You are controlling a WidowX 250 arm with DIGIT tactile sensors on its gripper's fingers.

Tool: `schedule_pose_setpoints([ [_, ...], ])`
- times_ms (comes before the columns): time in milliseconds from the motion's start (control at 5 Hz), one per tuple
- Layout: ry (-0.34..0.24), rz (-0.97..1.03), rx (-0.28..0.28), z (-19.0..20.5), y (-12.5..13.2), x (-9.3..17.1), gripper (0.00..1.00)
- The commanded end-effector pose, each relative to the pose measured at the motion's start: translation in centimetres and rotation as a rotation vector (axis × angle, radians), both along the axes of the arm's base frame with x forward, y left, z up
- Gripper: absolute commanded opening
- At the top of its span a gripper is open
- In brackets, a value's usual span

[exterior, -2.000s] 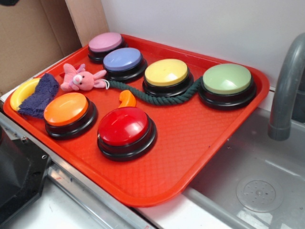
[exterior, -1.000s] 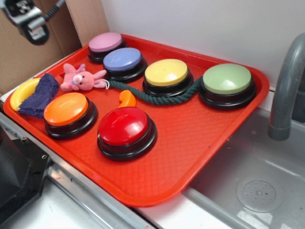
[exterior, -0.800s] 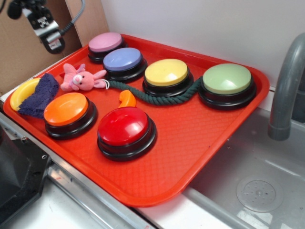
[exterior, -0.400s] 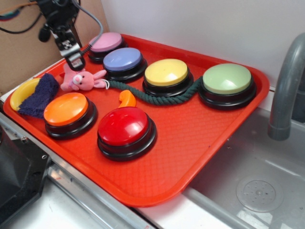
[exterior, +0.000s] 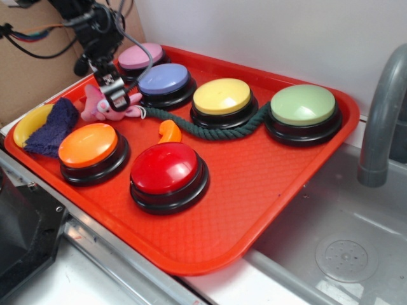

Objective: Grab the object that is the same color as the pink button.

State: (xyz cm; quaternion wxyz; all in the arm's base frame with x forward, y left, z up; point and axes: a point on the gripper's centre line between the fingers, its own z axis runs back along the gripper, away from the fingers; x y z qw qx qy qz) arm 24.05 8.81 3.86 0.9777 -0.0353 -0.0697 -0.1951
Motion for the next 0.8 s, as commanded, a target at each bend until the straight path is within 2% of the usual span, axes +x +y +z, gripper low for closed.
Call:
schedule_pose_setpoints([
  [0, -0.055, -0.112, 0.028, -0.9, -1.1, 1.1, 1.0],
  [200, -0.038, -0.067, 0.013, -1.4, -0.3, 0.5, 0.0],
  [600, -0.024, -0.03, 0.047, -1.3, -0.4, 0.0, 0.0],
])
